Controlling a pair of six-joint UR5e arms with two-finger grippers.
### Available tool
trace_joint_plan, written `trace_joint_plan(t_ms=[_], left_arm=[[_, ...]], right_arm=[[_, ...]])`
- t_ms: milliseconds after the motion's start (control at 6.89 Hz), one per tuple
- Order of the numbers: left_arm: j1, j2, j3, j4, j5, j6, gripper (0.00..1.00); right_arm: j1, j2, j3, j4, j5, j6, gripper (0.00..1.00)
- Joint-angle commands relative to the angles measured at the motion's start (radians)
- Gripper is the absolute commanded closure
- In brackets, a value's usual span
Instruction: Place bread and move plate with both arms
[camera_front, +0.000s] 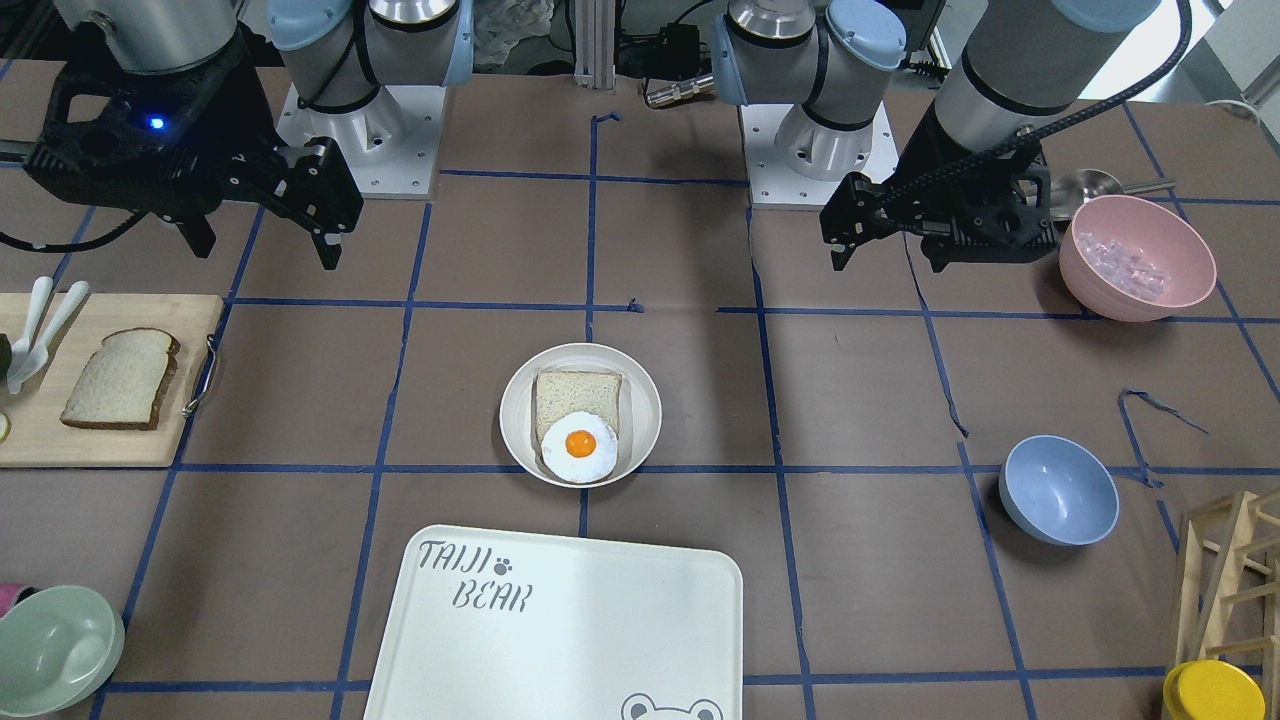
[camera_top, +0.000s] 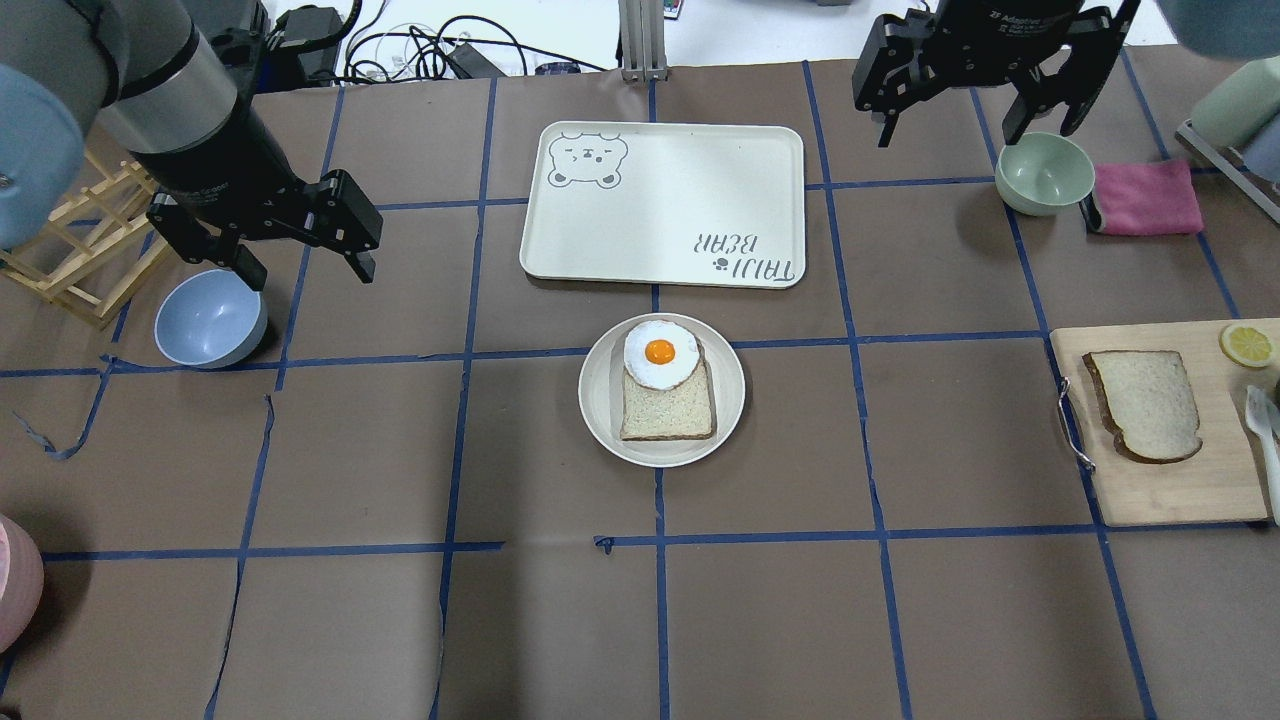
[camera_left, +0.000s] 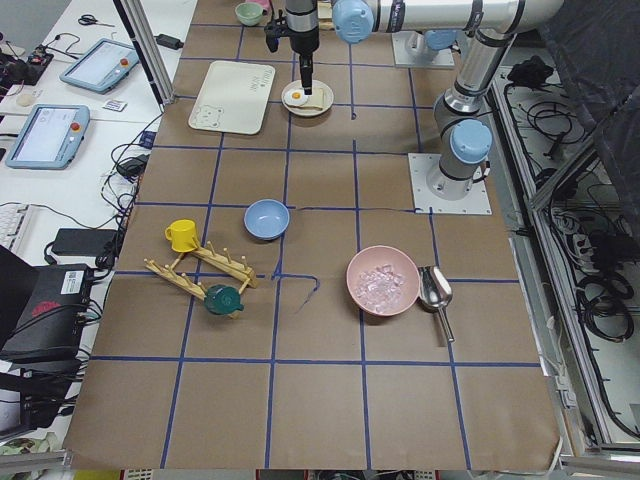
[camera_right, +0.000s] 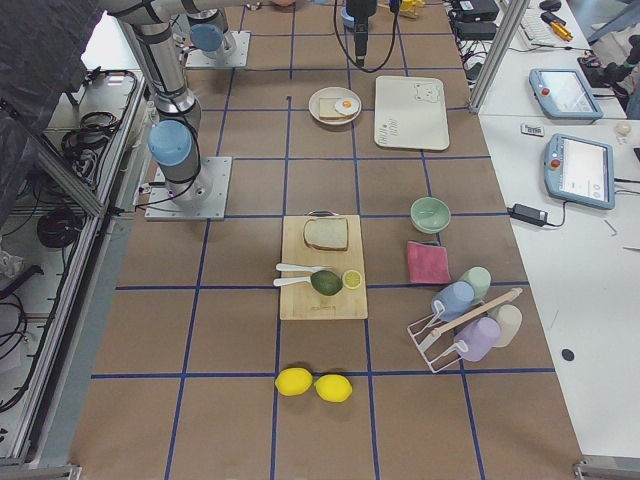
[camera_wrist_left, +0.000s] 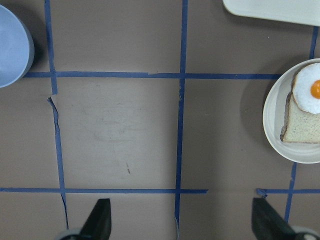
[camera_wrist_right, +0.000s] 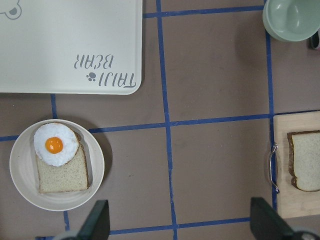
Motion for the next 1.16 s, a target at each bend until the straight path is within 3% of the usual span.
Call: trace_joint_plan(t_ms=[0, 1015], left_arm=[[-0.001, -0.002, 0.002, 0.002, -0.003, -0.007, 0.00], [0.000, -0.003, 0.000, 0.002, 0.000, 0.003, 0.00]], right_arm=[[-0.005, -0.008, 0.002, 0.004, -0.003, -0.003, 0.00], [0.000, -0.008, 0.005, 0.007, -0.003, -0.003, 0.00]])
